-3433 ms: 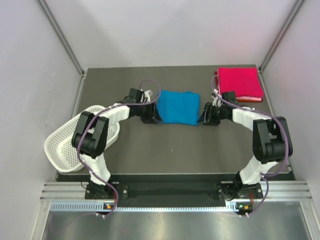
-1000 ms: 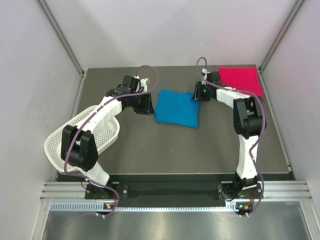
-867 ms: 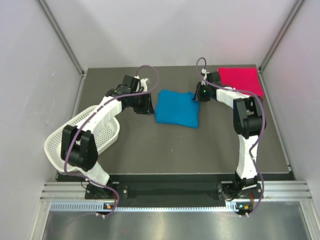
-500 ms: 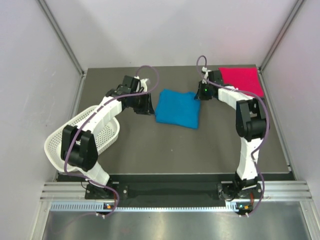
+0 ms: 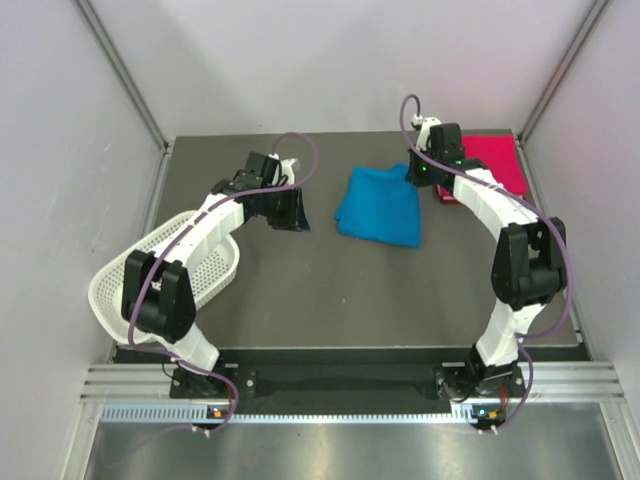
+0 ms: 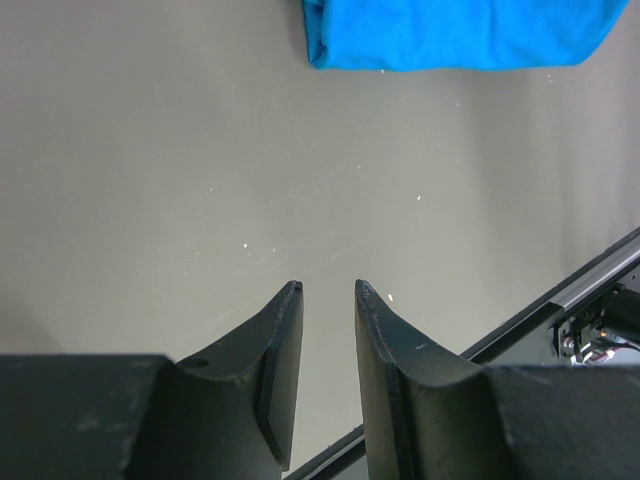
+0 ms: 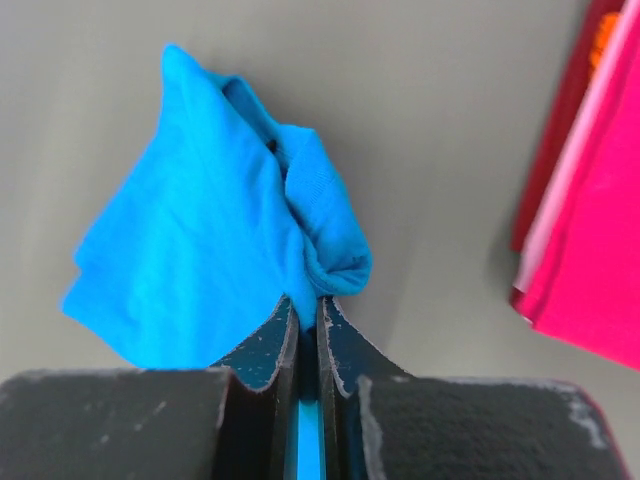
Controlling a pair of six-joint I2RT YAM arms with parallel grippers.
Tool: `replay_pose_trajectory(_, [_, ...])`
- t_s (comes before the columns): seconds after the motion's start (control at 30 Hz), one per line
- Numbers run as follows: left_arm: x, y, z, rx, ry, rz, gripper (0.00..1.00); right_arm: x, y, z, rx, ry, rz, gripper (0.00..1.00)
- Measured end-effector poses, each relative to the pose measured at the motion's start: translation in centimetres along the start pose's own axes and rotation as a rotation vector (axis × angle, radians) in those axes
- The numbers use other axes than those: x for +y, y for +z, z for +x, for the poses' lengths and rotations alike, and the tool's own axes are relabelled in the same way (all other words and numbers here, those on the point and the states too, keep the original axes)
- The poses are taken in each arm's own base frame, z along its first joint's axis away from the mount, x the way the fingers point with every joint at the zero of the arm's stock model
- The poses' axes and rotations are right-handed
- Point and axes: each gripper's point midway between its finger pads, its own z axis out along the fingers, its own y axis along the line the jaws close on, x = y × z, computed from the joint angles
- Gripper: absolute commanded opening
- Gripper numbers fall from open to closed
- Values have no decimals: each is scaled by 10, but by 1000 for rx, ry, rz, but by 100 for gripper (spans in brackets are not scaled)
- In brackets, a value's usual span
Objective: Fold and stack the t-shirts
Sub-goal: Neatly place the folded tshirt to the corner
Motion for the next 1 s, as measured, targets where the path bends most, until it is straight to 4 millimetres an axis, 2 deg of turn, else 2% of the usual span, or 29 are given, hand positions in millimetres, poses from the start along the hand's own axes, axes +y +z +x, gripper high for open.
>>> replay_pose_trajectory(0.17, [0,0,0,0,0,0,33,-14,-7,10,51,-70,68,0])
replay_pose_trajectory(0.27, [0,0,0,0,0,0,33,-24,-18,5,67,-114,120,0])
replay_pose_trajectory(0.63, [0,0,1,3,-1,3,33,-48,-67,-69,-37,-194,245,0])
replay_pose_trajectory(0.87, [-2,0,2,7,-1,15,33,-85,-99,-110,-99,-158,318,0])
replay_pose_trajectory(1.0, [-3,0,2,8,-1,18,33,-105,-107,-119,-108,-136,349,0])
